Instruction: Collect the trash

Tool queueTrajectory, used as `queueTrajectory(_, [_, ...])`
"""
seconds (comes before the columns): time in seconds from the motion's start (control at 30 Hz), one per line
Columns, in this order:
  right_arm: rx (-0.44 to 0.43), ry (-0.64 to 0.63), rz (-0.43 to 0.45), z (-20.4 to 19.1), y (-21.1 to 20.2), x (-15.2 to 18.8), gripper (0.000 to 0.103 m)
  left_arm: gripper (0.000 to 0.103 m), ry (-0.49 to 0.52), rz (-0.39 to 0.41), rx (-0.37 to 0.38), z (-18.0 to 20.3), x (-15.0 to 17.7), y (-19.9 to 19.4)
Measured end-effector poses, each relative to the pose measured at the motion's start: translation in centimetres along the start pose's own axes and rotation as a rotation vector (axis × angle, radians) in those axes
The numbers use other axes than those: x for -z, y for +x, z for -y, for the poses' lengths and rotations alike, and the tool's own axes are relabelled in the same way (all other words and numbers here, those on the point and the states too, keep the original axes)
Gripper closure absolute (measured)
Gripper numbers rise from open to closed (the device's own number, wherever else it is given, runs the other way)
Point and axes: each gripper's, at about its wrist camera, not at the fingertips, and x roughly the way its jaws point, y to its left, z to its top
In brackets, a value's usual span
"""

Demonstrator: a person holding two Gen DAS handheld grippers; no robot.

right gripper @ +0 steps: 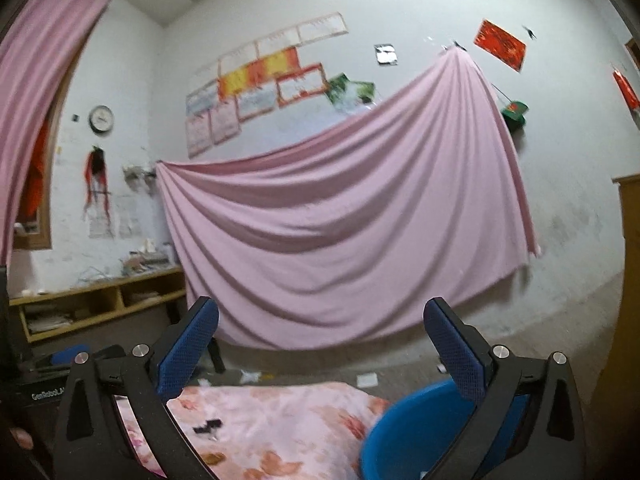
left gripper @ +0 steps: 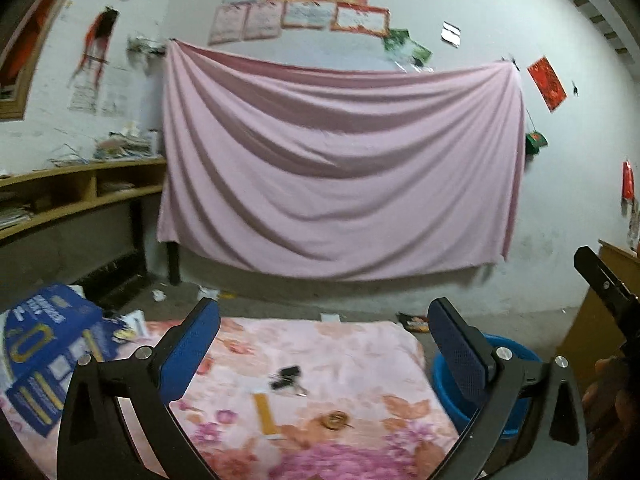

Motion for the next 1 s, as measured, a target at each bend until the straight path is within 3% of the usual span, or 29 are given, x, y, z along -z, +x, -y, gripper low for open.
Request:
queueTrajectory(0.23, [-0.077,-0.031,0.044,-2.5,0.5,0.8,0.0,0.001,-0.035,0.074,-0.088,-3.9,0.7,-1.9])
queueTrajectory(0.4, [-0.116,-0.066,0.024,-4.4,1.3,1.9,0.0,0.001,-0.036,0.075,-0.118,-6.0,1.2,-2.1])
queueTrajectory(0.7, [-0.151,-0.109,-0.115,-6.2,3.9,4.3,0.0,0.001,-0.028,-0.006,-0.134,-7.2,3.3,-0.6])
queueTrajectory(1.0, [-0.169,-0.134,-0.307,-7.1,6.8,6.7,0.0,0.002,-0.079,-0.16,-0.147,-8.8,4.9,2.5])
